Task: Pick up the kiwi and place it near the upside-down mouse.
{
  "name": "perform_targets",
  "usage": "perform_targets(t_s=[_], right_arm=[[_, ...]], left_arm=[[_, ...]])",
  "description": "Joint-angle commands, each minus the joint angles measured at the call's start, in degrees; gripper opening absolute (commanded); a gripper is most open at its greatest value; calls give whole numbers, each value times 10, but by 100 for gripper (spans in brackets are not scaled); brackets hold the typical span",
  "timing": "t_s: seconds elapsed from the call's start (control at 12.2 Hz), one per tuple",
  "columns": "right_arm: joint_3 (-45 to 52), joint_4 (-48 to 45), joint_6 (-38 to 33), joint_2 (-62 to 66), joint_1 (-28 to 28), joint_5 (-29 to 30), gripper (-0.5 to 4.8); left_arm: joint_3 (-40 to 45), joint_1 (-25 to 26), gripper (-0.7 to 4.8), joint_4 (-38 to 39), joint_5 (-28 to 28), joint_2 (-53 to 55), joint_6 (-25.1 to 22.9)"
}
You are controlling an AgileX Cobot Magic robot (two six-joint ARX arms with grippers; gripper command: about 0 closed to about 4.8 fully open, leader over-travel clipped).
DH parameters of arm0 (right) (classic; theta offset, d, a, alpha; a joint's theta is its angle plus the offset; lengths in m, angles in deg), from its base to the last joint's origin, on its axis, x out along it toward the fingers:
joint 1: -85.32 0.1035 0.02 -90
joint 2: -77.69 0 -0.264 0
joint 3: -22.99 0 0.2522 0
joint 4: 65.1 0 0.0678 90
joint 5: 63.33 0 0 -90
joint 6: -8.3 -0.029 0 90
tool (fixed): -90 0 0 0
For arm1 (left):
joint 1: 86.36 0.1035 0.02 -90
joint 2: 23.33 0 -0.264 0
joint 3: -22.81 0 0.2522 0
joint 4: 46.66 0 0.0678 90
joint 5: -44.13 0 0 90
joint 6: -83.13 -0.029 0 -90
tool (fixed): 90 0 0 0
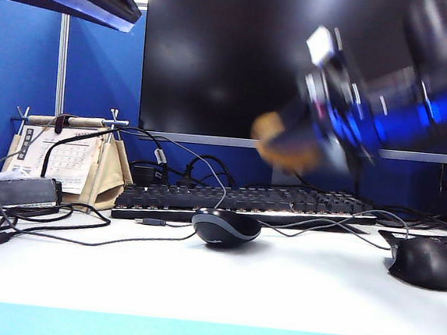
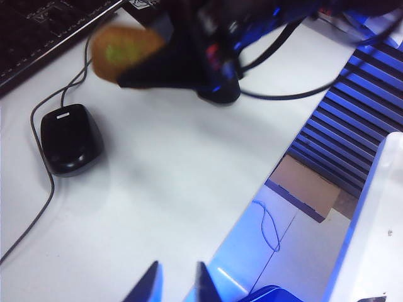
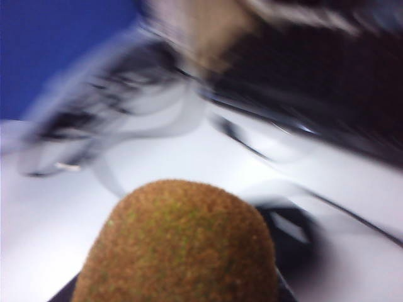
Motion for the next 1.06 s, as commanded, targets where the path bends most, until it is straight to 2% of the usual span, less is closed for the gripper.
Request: perform_targets(t_s=[0.08,0.16,0.25,0.49,0.74,1.06], right_arm=[[-3,47,67,-41,133,-53,241],[-3,79,103,-36,183,-127,241],[-2,101,107,-14,201,-149,242],[0,100,117,44,197,-182,242],[-1,96,111,86,170,-185,242],[-1,89,100,90,166,-182,257]], left_arm=[[-2,0,80,-4,-3,-1,-5],[-2,0,80,-3,-3,-1,-5],[-2,0,80,-3,-3,-2,-5],[-2,0,80,-1,-3,-2,-4],[-2,0,80,2,-3,-2,-5],[-2,0,80,-4,-1,-2,-5]])
